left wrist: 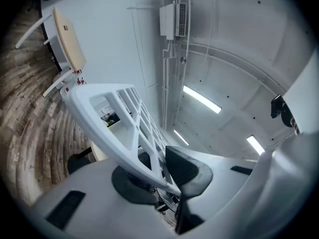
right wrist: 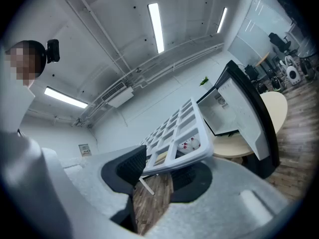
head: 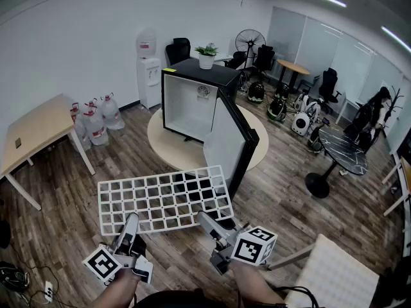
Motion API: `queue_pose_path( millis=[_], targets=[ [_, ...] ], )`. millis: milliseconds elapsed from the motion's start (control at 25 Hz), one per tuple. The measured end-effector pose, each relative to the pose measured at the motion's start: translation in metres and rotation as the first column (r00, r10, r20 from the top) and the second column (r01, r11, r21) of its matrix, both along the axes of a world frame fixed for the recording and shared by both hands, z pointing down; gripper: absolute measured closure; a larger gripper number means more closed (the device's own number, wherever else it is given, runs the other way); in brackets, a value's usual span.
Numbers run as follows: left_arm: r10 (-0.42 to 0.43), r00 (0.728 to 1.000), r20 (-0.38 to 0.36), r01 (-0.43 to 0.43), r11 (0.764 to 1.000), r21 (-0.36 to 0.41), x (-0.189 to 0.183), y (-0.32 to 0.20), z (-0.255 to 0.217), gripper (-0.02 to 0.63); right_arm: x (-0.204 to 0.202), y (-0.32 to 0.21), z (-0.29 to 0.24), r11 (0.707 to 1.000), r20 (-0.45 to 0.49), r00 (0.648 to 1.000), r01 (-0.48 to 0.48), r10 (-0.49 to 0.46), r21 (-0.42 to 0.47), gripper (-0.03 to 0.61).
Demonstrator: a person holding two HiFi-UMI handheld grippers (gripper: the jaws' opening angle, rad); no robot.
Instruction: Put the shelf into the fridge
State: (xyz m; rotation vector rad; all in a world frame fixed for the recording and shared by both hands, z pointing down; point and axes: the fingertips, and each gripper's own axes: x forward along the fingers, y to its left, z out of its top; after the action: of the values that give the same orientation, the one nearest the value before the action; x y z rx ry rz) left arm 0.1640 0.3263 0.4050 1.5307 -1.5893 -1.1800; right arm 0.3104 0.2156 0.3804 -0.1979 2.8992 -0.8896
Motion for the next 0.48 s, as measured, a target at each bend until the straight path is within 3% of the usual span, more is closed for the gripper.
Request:
queue_pose_path(
  millis=[480],
  targets=[
    [0.013, 1.000, -0.007, -0.013, 1.000, 0.006, 0.000, 0.013, 0.004, 0.548, -0.001, 0.014, 0.003, 1.000, -0.015, 1.000, -0.004, 0.004, 0.000, 0.443]
  ],
)
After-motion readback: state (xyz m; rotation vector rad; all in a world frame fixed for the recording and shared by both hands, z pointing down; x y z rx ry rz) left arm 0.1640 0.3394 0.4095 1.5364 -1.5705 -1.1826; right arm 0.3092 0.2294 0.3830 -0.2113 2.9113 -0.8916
